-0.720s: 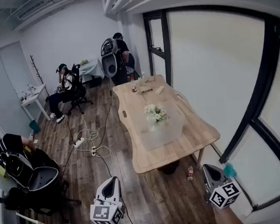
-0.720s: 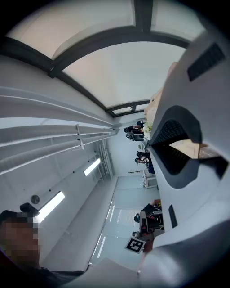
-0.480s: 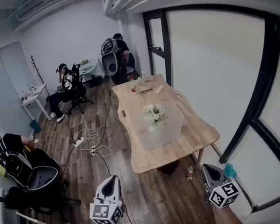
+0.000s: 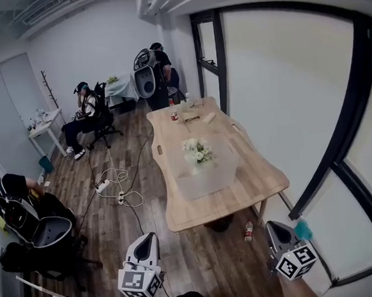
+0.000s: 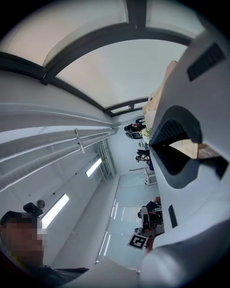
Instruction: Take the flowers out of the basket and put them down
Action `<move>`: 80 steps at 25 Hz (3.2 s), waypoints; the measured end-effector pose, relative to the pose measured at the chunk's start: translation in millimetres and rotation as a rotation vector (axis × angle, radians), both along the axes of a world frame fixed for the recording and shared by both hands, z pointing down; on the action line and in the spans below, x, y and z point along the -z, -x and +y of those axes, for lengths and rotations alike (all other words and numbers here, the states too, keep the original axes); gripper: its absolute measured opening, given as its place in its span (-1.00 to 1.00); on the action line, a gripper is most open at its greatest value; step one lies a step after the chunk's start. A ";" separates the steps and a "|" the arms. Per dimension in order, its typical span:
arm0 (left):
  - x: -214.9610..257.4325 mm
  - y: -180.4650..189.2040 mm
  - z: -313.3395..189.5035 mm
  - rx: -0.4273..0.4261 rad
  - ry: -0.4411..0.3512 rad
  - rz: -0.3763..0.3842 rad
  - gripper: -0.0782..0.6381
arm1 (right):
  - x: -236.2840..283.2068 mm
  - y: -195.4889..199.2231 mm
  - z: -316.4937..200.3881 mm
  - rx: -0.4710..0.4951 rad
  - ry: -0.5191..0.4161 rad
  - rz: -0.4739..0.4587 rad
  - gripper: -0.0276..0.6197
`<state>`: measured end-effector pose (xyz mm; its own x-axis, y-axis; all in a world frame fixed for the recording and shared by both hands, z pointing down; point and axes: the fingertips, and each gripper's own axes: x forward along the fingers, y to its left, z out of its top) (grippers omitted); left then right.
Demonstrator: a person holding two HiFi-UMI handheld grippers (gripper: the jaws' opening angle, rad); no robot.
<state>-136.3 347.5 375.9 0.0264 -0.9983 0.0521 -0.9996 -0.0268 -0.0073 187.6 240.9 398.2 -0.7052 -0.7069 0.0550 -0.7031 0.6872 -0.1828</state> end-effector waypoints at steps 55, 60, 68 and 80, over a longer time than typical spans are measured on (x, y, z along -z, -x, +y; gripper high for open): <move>-31.4 154.3 -412.3 -0.051 0.029 0.077 -0.77 | -29.1 220.4 -396.2 0.527 -0.055 0.317 -0.86; -23.4 160.5 -413.8 0.034 0.027 0.046 -0.77 | -72.0 255.9 -396.8 0.878 0.007 0.481 -0.86; -23.3 176.1 -410.4 0.145 0.031 0.044 -0.77 | -120.2 270.5 -384.8 1.098 0.025 0.654 -0.43; -27.1 193.7 -413.6 0.190 0.046 0.053 -0.77 | -174.3 284.9 -374.9 1.212 -0.010 0.852 -0.08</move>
